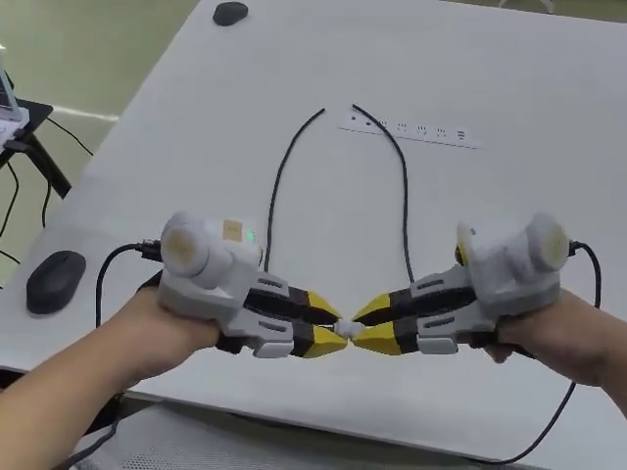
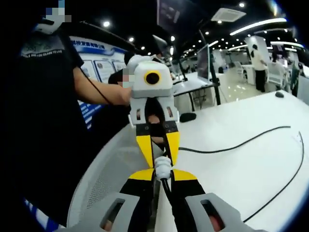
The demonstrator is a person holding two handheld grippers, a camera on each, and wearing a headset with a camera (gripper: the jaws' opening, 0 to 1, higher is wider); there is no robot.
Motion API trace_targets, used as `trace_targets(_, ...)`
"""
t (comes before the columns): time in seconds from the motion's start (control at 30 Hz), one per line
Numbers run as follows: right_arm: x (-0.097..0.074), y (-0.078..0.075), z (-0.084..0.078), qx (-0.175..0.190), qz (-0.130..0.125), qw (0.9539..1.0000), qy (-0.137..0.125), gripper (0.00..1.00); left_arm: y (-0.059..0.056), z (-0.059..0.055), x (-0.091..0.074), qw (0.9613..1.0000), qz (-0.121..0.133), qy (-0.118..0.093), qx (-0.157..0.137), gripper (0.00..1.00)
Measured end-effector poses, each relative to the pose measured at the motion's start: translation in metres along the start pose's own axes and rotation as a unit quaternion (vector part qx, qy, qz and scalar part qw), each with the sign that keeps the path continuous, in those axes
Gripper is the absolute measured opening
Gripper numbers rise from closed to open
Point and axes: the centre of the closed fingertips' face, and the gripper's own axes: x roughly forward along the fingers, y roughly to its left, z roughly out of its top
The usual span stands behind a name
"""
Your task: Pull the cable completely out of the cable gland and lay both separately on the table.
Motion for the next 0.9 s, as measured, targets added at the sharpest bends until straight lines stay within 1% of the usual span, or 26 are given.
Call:
trace_targets(0.07, -0.0006, -0.0037, -0.0023, -0.028, -0.013, 0.9995, 0.008, 0.08, 0.0009, 0.0004, -0.0001, 1.0, 0.0, -0.001, -0.008, 0.15)
trace_targets(0.13, -0.001, -0.0053, -0.0012, -0.041, -0.029, 0.9987, 0.012, 0.08, 0.0028, 0.0016, -0.001, 0.9999, 0.001, -0.003, -0.012, 0.15)
trace_targets(0.2, -0.0009, -0.0064, 0.0005, -0.045, -0.044, 0.9979, 0.011, 0.08, 0.0049, 0.0027, -0.0021, 0.9998, 0.001, -0.006, -0.018, 0.15)
trace_targets(0.23, -0.0011, -0.0066, 0.0007, -0.06, -0.049, 0.9969, 0.013, 0.08, 0.0046, 0.003, -0.0021, 0.9998, -0.001, -0.007, -0.021, 0.15)
trace_targets(0.27, -0.0013, -0.0064, 0.0001, -0.077, -0.056, 0.9953, 0.018, 0.08, 0.0042, 0.003, -0.0017, 0.9997, -0.002, -0.006, -0.025, 0.15)
trace_targets(0.33, -0.0017, -0.0065, -0.0021, -0.096, -0.067, 0.9926, 0.03, 0.08, 0.0034, 0.0024, -0.0007, 0.9995, -0.003, -0.006, -0.03, 0.15)
trace_targets(0.4, -0.0013, -0.0067, -0.0029, -0.129, -0.079, 0.9876, 0.043, 0.08, 0.0036, 0.0018, -0.0001, 0.9994, -0.004, -0.007, -0.033, 0.15)
trace_targets(0.43, -0.001, -0.0061, -0.0041, -0.143, -0.085, 0.9848, 0.051, 0.08, 0.0026, 0.0018, 0.0003, 0.9991, -0.005, -0.008, -0.041, 0.15)
trace_targets(0.53, 0.0011, -0.0033, -0.0059, -0.159, -0.09, 0.9811, 0.064, 0.08, 0.0026, -0.0013, 0.0012, 0.9977, -0.007, -0.008, -0.067, 0.15)
trace_targets(0.63, 0.0019, -0.0044, -0.007, -0.175, -0.099, 0.977, 0.071, 0.08, 0.0026, -0.0021, 0.0007, 0.9968, -0.005, -0.008, -0.08, 0.15)
trace_targets(0.67, 0.0025, -0.004, -0.0072, -0.176, -0.1, 0.9767, 0.072, 0.08, 0.0024, -0.0024, 0.0004, 0.9962, -0.006, -0.007, -0.087, 0.15)
trace_targets(0.7, 0.0025, -0.0041, -0.0066, -0.18, -0.104, 0.9754, 0.073, 0.08, 0.0028, -0.0026, 0.0001, 0.9966, -0.005, -0.007, -0.082, 0.15)
trace_targets(0.73, 0.0022, -0.0042, -0.0059, -0.179, -0.105, 0.9756, 0.073, 0.08, 0.0026, -0.0025, 0.0, 0.9972, -0.004, -0.008, -0.075, 0.15)
trace_targets(0.8, 0.0021, -0.0037, -0.0058, -0.174, -0.106, 0.9764, 0.072, 0.08, 0.0013, -0.0027, 0.0, 0.9975, -0.004, -0.007, -0.07, 0.15)
trace_targets(0.83, 0.0019, -0.0043, -0.0059, -0.16, -0.107, 0.9789, 0.069, 0.08, 0.001, -0.0025, -0.0001, 0.9978, -0.003, -0.007, -0.066, 0.15)
trace_targets(0.87, 0.0017, -0.0045, -0.006, -0.152, -0.106, 0.9803, 0.068, 0.08, 0.0008, -0.0025, -0.0001, 0.9979, -0.003, -0.007, -0.064, 0.15)
trace_targets(0.9, 0.0013, -0.0047, -0.0056, -0.153, -0.105, 0.9803, 0.067, 0.08, 0.0009, -0.0027, -0.0001, 0.9979, -0.003, -0.008, -0.064, 0.15)
